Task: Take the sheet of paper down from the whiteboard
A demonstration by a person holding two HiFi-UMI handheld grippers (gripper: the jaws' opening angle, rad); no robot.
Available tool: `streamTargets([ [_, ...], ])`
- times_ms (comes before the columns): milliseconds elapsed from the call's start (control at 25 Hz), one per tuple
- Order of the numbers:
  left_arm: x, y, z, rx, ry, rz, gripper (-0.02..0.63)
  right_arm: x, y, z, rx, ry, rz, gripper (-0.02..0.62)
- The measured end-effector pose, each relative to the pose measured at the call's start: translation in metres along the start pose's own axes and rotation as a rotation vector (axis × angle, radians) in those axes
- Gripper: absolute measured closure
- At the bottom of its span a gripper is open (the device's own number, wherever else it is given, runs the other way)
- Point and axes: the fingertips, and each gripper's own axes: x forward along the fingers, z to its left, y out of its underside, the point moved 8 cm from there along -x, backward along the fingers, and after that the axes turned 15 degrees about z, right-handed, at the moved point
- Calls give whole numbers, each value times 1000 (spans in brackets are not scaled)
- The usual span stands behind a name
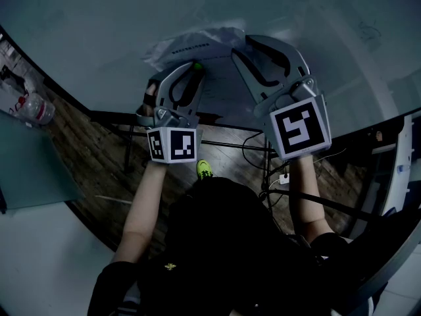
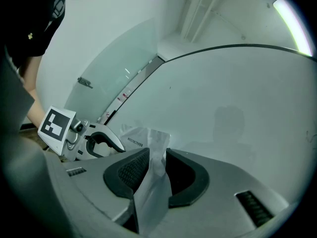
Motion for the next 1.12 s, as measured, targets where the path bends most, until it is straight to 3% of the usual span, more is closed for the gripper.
streamTargets([
  [680,1,1,2,-12,20,-1,486,6,-2,-3,-25,24,40,569],
  [1120,1,2,2,-24,30,1,486,6,-1,-4,-16,29,39,571],
])
